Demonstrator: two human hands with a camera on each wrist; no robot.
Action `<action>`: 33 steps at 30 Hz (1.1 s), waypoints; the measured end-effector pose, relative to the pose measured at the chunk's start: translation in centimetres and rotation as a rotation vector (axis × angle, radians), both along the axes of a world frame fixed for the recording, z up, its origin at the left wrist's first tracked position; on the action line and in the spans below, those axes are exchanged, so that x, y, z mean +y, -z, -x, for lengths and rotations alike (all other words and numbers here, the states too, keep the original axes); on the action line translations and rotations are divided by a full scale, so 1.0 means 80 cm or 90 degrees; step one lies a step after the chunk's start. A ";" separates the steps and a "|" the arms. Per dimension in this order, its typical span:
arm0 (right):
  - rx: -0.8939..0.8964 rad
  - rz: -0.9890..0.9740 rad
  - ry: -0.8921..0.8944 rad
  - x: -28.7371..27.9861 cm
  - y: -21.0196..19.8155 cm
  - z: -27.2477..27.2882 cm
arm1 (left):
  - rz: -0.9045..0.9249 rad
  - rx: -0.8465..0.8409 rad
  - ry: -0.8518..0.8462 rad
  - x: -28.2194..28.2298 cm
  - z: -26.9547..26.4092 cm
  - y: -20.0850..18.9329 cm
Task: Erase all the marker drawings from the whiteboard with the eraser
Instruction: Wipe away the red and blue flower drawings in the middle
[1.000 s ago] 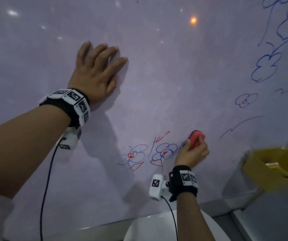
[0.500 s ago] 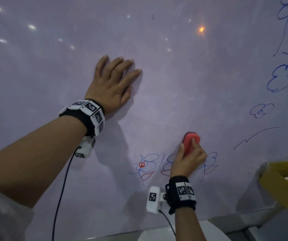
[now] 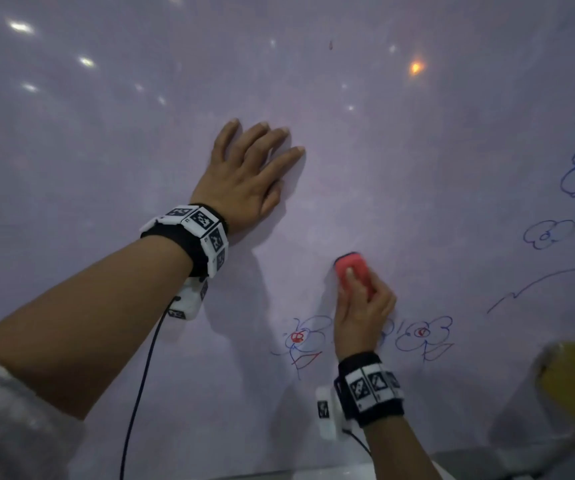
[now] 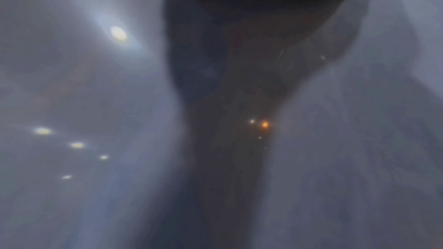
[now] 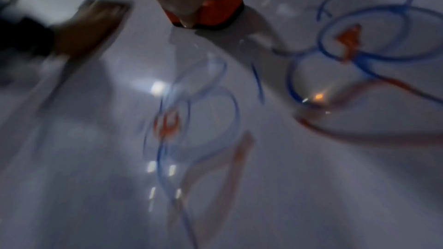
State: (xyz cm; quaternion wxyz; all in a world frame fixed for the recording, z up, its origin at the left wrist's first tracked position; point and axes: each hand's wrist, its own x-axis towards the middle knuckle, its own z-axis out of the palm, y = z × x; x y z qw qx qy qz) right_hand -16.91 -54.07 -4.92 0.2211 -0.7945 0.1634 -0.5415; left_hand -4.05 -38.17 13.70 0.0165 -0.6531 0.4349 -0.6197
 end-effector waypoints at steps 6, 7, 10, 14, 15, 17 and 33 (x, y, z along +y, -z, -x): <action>0.172 0.668 -0.301 -0.008 0.095 0.019 | -0.004 -0.003 0.001 0.000 0.001 -0.001; 0.139 0.718 -0.296 -0.013 0.081 0.014 | -0.005 -0.003 0.003 0.000 0.002 -0.001; 0.060 0.584 -0.226 -0.001 0.028 0.004 | -0.008 0.001 0.008 0.001 0.001 -0.001; 0.041 0.507 -0.211 0.030 0.076 -0.002 | -0.008 -0.001 0.009 0.000 -0.001 0.000; 0.064 0.564 -0.243 0.031 0.096 0.000 | -0.006 -0.002 0.009 0.000 0.000 -0.001; 0.143 0.677 -0.315 0.027 0.119 0.008 | -0.001 -0.002 0.014 0.000 0.001 -0.001; 0.089 0.683 -0.232 -0.012 0.120 0.023 | 0.026 0.007 0.008 0.005 0.004 0.016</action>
